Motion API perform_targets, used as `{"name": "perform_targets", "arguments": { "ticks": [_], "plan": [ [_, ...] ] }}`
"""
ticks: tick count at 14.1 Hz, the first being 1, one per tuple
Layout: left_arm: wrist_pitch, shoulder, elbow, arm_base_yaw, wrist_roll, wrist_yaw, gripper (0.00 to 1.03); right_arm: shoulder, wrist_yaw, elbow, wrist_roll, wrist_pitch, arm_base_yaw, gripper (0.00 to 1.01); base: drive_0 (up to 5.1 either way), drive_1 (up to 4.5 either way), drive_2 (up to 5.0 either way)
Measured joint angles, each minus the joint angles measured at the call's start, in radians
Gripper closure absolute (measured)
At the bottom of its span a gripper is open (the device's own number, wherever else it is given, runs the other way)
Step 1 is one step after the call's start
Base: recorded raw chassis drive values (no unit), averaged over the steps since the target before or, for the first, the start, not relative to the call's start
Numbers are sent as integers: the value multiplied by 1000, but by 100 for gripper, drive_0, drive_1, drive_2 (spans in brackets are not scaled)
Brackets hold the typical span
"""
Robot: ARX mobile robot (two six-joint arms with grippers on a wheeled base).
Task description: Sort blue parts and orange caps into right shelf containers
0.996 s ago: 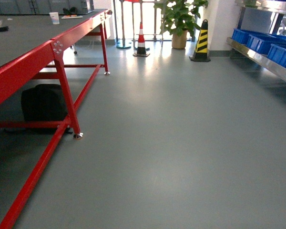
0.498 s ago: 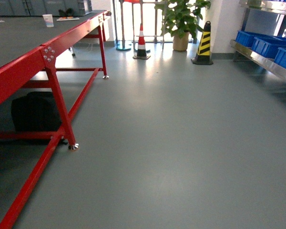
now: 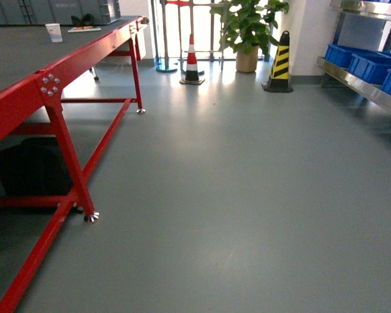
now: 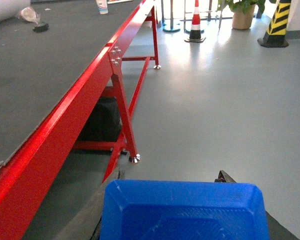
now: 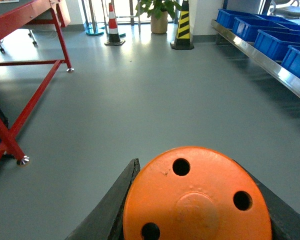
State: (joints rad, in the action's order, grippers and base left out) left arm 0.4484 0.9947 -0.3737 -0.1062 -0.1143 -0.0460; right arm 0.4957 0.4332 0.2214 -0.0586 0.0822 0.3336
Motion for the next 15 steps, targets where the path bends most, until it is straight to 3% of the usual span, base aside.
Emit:
{"name": "perform_targets", "arguments": {
  "ticks": [15],
  "plan": [
    [-2,0,0,0,0,0,59,1,0,0,0,0,0,58,1,430,-428]
  ]
}}
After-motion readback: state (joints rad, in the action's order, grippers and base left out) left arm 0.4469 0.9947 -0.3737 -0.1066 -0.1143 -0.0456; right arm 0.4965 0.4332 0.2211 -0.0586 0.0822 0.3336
